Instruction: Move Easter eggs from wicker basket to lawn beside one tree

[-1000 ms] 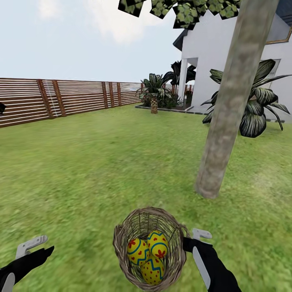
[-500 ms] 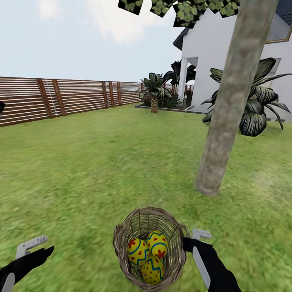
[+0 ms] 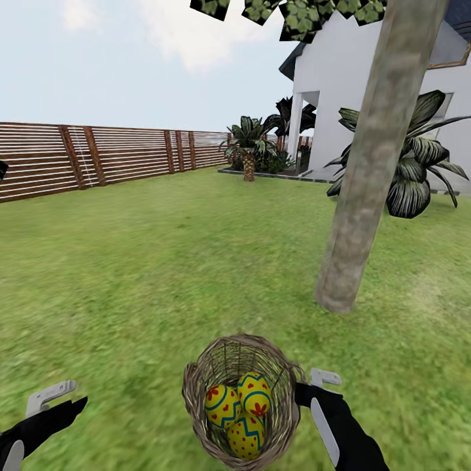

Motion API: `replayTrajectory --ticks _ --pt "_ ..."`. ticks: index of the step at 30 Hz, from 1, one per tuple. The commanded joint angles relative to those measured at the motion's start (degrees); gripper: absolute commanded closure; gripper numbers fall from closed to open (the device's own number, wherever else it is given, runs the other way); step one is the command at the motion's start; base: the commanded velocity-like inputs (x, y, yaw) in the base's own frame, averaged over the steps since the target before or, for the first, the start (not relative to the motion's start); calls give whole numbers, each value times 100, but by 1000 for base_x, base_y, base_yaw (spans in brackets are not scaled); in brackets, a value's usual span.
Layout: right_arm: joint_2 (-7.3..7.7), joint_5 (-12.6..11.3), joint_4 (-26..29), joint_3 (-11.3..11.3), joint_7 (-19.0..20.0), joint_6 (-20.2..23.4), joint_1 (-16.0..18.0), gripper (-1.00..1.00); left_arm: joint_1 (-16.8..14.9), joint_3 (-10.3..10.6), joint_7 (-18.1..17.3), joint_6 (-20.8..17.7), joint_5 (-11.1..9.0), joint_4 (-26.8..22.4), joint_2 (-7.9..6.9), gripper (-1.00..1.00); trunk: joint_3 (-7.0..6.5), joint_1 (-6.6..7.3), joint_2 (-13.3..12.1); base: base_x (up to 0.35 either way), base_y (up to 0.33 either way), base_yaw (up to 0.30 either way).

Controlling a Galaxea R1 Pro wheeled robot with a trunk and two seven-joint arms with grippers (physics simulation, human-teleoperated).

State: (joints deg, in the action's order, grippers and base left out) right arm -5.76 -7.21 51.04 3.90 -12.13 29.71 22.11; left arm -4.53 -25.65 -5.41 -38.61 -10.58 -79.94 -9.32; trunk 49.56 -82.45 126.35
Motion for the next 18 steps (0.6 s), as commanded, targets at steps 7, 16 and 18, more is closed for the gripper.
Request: replayTrajectory --ticks 7,16,18 --pt "-4 -87 11 5 -35 11 4 100 -4 -10 -21 -33 -14 -4 1 -100 132 -153 285 0 0 0" --pt "-4 -87 11 5 -35 9 4 100 -4 -10 -25 -25 -33 166 -3 -100 293 -351 646 0 0 0" --pt "-4 -87 11 5 -35 4 4 100 -4 -10 -26 -24 -38 240 -6 -100 329 -395 726 0 0 0"
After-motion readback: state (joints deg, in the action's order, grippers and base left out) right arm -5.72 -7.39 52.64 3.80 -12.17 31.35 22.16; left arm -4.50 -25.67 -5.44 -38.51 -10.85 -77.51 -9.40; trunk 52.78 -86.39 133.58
